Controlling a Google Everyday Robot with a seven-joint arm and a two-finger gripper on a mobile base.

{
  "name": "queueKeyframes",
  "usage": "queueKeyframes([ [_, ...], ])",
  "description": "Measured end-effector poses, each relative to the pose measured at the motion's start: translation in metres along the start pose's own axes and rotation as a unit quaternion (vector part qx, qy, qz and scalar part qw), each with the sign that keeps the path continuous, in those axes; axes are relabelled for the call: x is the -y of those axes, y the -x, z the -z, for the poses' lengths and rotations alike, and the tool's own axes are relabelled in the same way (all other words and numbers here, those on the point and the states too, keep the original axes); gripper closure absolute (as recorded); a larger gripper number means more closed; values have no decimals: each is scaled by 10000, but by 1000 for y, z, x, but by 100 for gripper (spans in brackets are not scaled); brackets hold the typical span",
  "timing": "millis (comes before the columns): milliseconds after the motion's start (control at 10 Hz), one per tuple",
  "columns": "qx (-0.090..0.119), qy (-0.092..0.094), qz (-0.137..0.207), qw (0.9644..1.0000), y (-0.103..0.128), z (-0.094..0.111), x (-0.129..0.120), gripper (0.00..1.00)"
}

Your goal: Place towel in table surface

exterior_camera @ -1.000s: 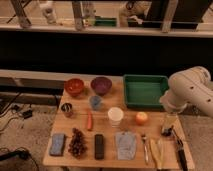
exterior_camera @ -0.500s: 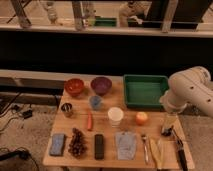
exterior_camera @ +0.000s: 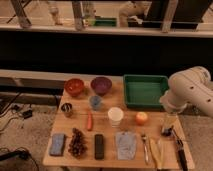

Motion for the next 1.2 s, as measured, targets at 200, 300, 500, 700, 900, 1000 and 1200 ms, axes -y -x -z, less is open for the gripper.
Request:
queueKeyframes([
  [200,0,0,0,10000,0,0,0,20],
  [300,0,0,0,10000,0,0,0,20],
  [500,0,0,0,10000,0,0,0,20],
  [700,6,11,-15,10000,0,0,-2,20],
  [900,72,52,-41,10000,4,-3,-7,20],
  [1000,96,61,-37,9999,7,-4,-8,20],
  [1200,153,109,-12,9998,13,-9,-13,20],
])
